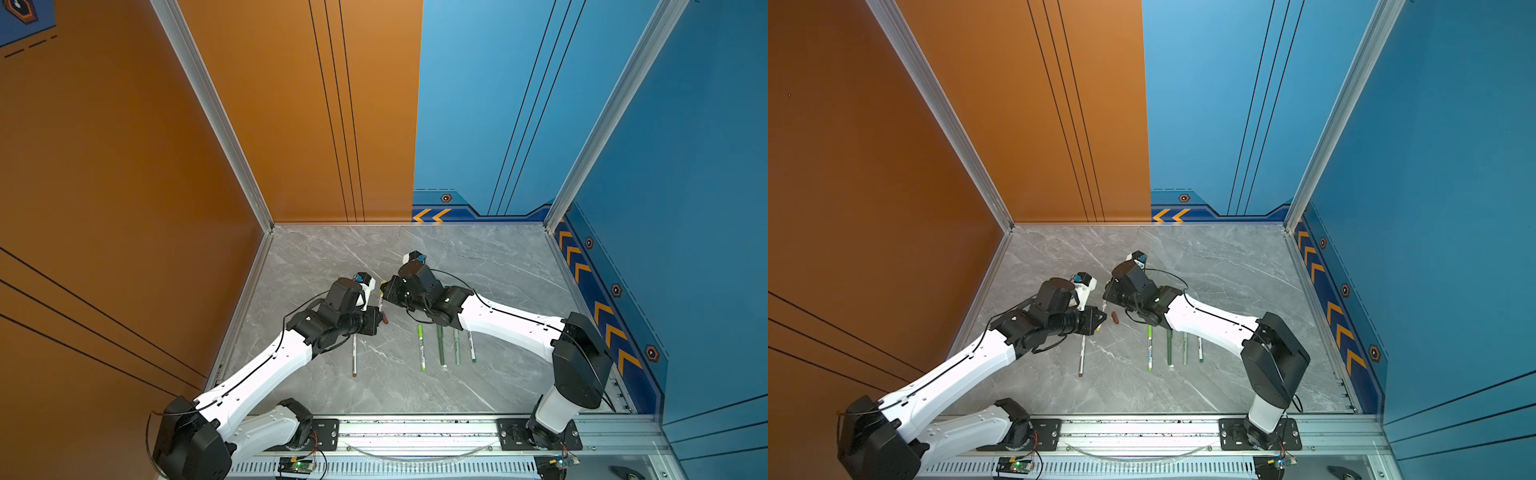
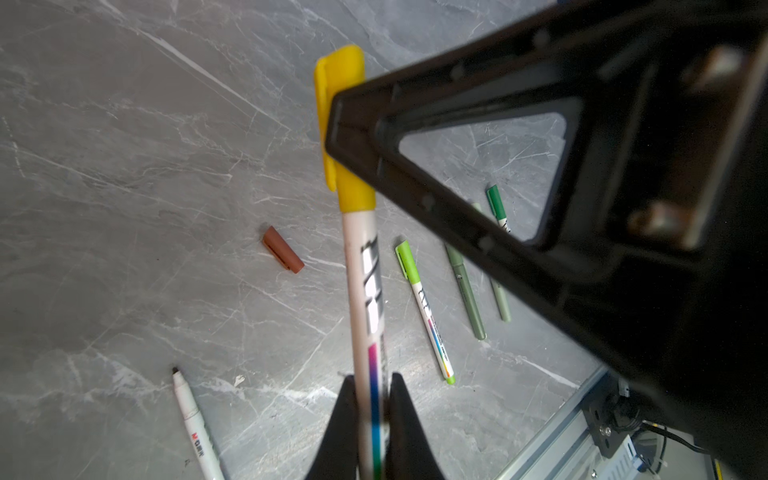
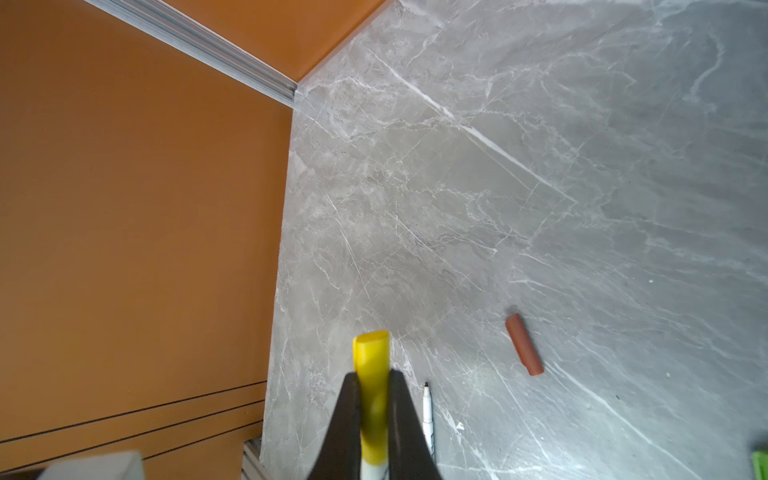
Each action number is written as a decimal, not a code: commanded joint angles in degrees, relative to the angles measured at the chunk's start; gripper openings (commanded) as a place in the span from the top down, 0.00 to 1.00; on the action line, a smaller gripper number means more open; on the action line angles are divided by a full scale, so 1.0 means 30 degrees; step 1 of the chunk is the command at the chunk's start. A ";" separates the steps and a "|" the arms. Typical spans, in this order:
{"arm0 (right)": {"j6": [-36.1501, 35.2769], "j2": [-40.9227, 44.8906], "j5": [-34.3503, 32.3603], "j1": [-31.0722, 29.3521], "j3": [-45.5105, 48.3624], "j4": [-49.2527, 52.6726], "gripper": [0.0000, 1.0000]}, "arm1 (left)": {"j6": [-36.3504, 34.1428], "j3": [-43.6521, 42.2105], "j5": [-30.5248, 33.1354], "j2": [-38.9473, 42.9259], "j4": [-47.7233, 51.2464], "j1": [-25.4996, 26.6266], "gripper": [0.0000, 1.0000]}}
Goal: Insert the pens into the pen caps
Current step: 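Push the yellow cap fully onto the pen with the right gripper, then take the capped pen with the right gripper while the left gripper opens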
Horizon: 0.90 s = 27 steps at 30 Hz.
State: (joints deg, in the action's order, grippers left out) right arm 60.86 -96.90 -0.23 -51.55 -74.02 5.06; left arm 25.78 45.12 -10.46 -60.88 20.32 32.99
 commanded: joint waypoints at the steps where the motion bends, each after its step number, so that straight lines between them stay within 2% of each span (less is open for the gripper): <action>1: -0.0838 0.0696 0.4793 -0.0592 -0.0382 0.3044 1.00 | -0.0130 -0.0805 -0.0700 0.1775 -0.9092 0.0076 1.00; 3: -0.1186 0.1274 0.4520 -0.0103 -0.0836 0.3035 0.99 | 0.0543 -0.2152 -0.0739 0.2549 -0.8987 0.0104 1.00; 5: -0.1583 0.1749 0.4494 0.0336 -0.1262 0.3070 0.87 | 0.1160 -0.3226 -0.0616 0.3414 -0.8603 0.0179 1.00; 9: -0.2286 0.2227 0.4757 0.0594 -0.1567 0.3214 0.70 | 0.1743 -0.4238 -0.0301 0.4764 -0.7845 0.0222 1.00; 11: -0.2414 0.2243 0.4994 0.0495 -0.1466 0.3208 0.65 | 0.1836 -0.4373 -0.0067 0.5239 -0.7487 0.0243 1.00; 14: -0.2603 0.2130 0.5112 0.0063 -0.1311 0.3219 0.61 | 0.1837 -0.4346 0.0092 0.5416 -0.7287 0.0250 1.00; 18: -0.2782 0.1921 0.4849 -0.0561 -0.1257 0.3220 0.63 | 0.1809 -0.4004 -0.0123 0.4999 -0.7299 0.0244 1.00; 23: -0.2854 0.2189 0.3662 -0.0894 -0.0979 0.3223 0.81 | 0.1807 -0.3733 -0.0043 0.4766 -0.7251 0.0230 1.00; 27: -0.2973 0.2555 0.2868 -0.0946 -0.0810 0.3229 0.90 | 0.2106 -0.3816 0.0368 0.4914 -0.7240 0.0251 1.00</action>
State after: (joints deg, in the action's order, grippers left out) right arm 52.23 -90.85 10.15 -53.65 -77.23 14.48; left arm 31.44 32.69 -10.63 -46.30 -0.47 33.43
